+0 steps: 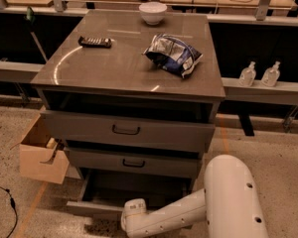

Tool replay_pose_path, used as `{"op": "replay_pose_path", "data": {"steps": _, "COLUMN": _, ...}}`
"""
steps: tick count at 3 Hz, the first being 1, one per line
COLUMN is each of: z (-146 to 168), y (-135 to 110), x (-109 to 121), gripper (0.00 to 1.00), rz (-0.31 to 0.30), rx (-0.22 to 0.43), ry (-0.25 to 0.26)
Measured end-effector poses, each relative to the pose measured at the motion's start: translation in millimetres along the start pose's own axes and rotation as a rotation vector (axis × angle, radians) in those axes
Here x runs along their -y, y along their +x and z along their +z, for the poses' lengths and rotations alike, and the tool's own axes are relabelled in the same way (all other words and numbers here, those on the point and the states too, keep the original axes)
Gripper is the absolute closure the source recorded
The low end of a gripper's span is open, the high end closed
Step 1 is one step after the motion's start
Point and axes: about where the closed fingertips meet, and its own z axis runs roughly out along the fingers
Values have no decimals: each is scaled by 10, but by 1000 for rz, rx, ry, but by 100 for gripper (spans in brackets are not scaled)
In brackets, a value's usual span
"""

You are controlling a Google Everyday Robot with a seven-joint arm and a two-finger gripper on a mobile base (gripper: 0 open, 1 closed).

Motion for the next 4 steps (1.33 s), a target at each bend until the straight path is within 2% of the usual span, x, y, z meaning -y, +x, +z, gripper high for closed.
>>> {"op": "replay_pose_path", "data": {"steps": 1, "z": 49, "y": -53, "x": 169, "gripper": 100, "rz": -15, "rx": -1, "ry": 6}}
{"op": "replay_pose_path", "data": {"steps": 2, "z": 96, "y": -88, "x": 262, "gripper": 100, "rz": -40, "rx": 6, "ry": -29}}
{"op": "replay_pose_path", "data": {"steps": 4, "z": 116, "y": -105, "x": 308, "gripper": 100, "rz": -53, "rx": 4, "ry": -35}}
